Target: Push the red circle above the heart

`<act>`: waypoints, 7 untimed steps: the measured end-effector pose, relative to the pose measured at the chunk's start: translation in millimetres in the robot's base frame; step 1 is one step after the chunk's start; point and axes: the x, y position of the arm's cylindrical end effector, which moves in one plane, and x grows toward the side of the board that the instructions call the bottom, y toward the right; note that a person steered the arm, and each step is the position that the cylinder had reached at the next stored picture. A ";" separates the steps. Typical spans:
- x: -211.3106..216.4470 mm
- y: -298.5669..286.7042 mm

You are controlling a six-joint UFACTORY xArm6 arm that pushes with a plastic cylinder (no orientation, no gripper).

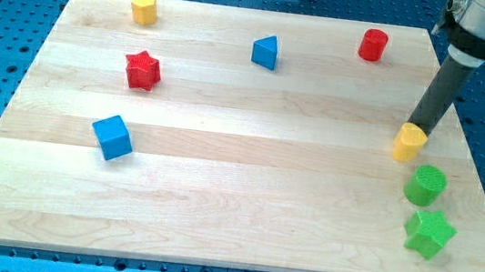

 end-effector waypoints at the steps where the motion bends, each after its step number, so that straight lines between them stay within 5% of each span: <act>1: -31.2 9.8; 2: -30.5 42.5; 5: -153.1 -107.0; 7: -158.7 -35.4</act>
